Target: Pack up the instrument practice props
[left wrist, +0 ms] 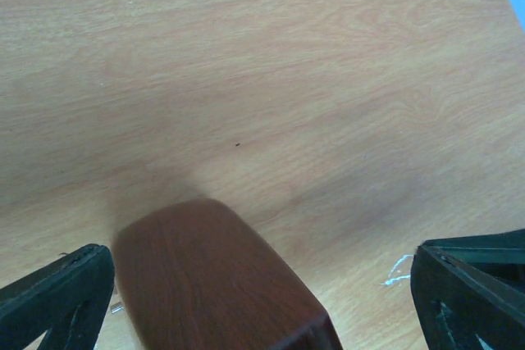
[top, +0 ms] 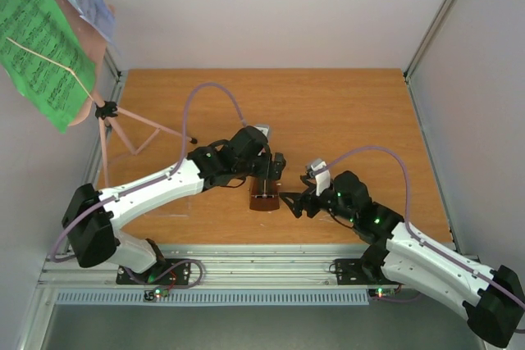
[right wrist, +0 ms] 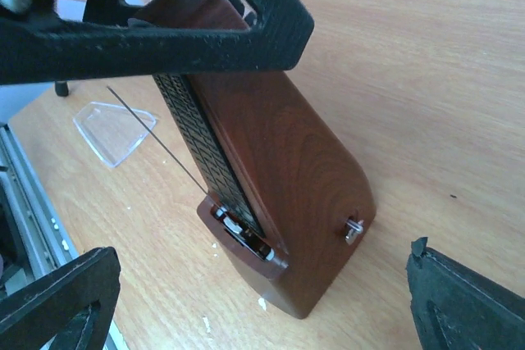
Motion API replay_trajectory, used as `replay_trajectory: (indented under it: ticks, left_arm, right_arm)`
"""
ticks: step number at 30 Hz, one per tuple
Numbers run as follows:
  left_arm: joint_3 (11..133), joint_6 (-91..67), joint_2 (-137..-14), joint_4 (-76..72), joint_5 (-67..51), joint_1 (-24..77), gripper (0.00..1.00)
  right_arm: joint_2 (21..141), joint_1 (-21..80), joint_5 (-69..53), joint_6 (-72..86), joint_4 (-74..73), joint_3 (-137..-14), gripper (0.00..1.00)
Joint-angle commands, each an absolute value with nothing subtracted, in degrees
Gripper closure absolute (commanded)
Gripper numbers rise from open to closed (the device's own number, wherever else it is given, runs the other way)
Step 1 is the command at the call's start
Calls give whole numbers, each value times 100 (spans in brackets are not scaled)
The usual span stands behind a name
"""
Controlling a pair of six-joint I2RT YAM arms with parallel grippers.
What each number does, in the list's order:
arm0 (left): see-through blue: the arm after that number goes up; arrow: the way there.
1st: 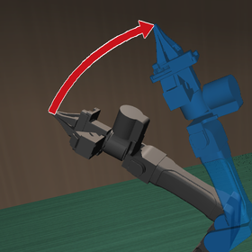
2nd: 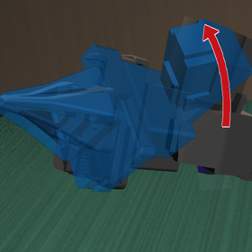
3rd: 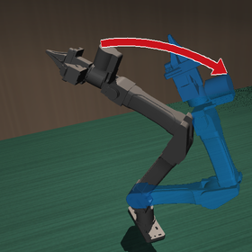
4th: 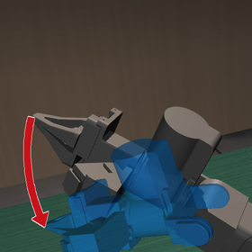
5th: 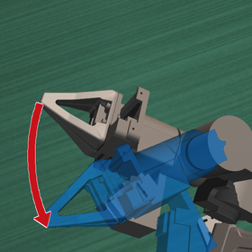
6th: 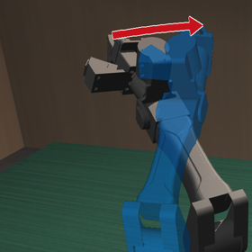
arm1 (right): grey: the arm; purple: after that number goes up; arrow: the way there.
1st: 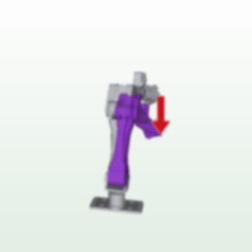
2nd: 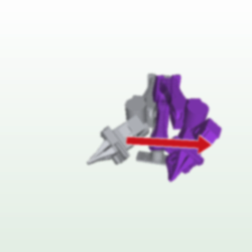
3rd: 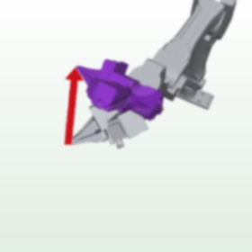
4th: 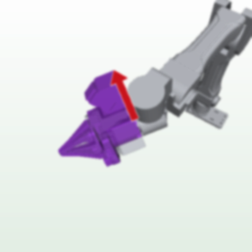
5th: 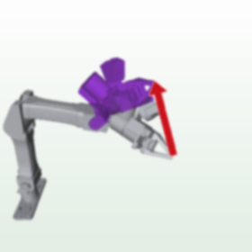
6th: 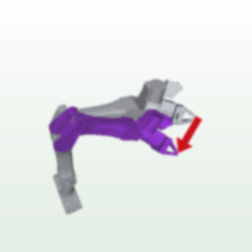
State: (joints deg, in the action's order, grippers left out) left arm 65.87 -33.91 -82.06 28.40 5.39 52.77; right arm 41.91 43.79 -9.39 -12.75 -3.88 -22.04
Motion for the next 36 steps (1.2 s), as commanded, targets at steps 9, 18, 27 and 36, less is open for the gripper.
replay_trajectory:
  ticks: [9, 18, 27, 36]
  left_arm:
    - [6809, -2925, -8509, 2775, 953, 5508, 19]
    - [6542, -2580, -8284, 2893, 73, 5512, 41]
    - [6550, -1528, -8023, 3294, -1571, 5511, 53]
    - [6510, -1055, -7823, 3505, -1942, 5546, 42]
  right_arm:
    - [3407, 4420, -441, -1025, -1080, -2042, 4]
    - [3277, 4420, -389, -1071, -1395, -2109, 6]
    - [3138, 4413, -604, -1099, -1423, -2154, 6]
    - [2784, 4421, -1212, -1264, -1513, -2106, 6]
